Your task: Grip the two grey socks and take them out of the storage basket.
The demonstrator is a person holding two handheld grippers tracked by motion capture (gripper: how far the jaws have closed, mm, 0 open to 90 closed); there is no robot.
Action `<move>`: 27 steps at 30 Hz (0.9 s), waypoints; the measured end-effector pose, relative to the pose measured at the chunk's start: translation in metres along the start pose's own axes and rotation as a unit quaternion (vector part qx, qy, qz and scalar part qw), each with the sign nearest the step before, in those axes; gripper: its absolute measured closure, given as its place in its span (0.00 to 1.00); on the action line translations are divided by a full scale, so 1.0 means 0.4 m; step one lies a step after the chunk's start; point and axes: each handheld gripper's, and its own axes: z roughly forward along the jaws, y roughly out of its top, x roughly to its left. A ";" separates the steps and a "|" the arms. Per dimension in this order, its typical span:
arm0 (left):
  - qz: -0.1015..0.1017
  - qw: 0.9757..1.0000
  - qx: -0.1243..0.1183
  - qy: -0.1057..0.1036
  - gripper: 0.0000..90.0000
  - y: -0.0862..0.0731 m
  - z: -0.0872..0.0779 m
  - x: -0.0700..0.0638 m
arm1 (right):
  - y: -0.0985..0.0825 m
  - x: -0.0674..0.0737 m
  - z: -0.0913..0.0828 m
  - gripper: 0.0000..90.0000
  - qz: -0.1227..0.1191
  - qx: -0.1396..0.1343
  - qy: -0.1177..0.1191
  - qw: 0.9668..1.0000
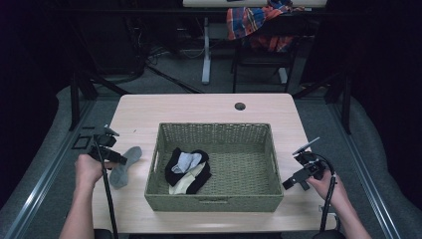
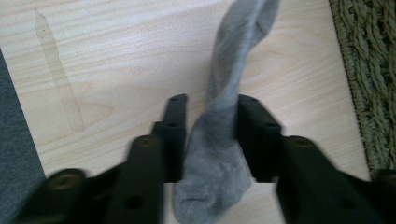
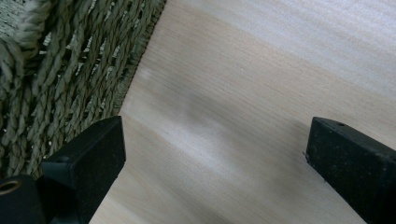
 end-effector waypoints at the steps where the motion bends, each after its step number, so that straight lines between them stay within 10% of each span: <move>1: -0.003 1.000 -0.005 0.002 0.54 0.000 -0.009 0.001 | 0.000 0.000 0.000 0.05 0.001 -0.001 0.000 1.000; 8: -0.001 0.998 -0.047 0.030 0.16 0.004 -0.099 -0.019 | -0.001 -0.002 -0.001 0.05 0.003 -0.005 0.003 1.000; 27: 0.113 0.988 -0.106 0.029 0.03 0.054 -0.217 -0.232 | -0.003 -0.008 -0.004 0.05 0.008 -0.005 0.004 1.000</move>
